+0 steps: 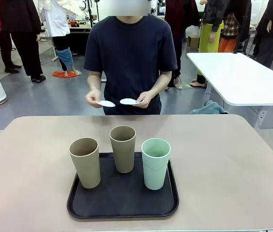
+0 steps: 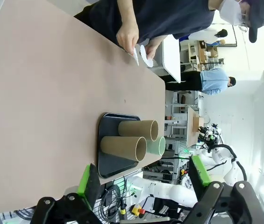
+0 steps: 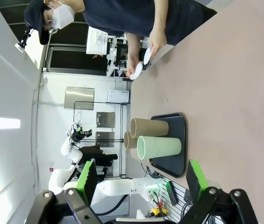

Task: Place coasters on the table and set cups on them.
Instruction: Pick up one Reusable plastic cup and place it on a coaster set by the human.

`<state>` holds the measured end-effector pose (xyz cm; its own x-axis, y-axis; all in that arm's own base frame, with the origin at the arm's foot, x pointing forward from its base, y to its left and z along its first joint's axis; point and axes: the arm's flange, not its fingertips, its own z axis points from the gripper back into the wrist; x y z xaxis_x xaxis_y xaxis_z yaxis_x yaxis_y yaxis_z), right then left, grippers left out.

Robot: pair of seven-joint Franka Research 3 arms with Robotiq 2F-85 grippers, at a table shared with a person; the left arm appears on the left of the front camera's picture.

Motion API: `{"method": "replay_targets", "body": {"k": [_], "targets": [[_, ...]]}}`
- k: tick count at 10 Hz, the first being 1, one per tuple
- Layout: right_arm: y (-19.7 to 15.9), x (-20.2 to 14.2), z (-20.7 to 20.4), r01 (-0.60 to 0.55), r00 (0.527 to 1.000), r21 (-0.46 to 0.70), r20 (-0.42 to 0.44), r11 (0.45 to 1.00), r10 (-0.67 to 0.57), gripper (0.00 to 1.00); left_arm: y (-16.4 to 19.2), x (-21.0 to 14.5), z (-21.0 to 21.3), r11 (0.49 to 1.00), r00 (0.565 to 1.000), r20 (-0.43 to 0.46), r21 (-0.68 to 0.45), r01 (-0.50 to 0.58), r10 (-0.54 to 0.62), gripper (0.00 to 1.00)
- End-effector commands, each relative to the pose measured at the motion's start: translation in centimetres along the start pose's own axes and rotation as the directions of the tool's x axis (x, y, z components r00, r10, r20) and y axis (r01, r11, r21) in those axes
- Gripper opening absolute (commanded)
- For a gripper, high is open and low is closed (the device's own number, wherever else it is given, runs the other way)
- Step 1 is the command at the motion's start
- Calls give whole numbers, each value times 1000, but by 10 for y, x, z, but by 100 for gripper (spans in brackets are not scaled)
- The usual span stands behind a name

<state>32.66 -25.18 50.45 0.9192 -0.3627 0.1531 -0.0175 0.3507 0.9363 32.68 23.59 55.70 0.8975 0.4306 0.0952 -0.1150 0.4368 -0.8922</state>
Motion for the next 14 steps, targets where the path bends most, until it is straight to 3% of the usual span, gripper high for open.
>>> {"method": "replay_targets", "body": {"k": [1,14], "targets": [[-1,0,0,0,1000,9,-1,1000,0,100,-1,2,0,1000,1000,15,-8,-2,2,100],[-1,0,0,0,1000,9,-1,1000,0,100,-1,2,0,1000,1000,15,-8,-2,2,100]]}}
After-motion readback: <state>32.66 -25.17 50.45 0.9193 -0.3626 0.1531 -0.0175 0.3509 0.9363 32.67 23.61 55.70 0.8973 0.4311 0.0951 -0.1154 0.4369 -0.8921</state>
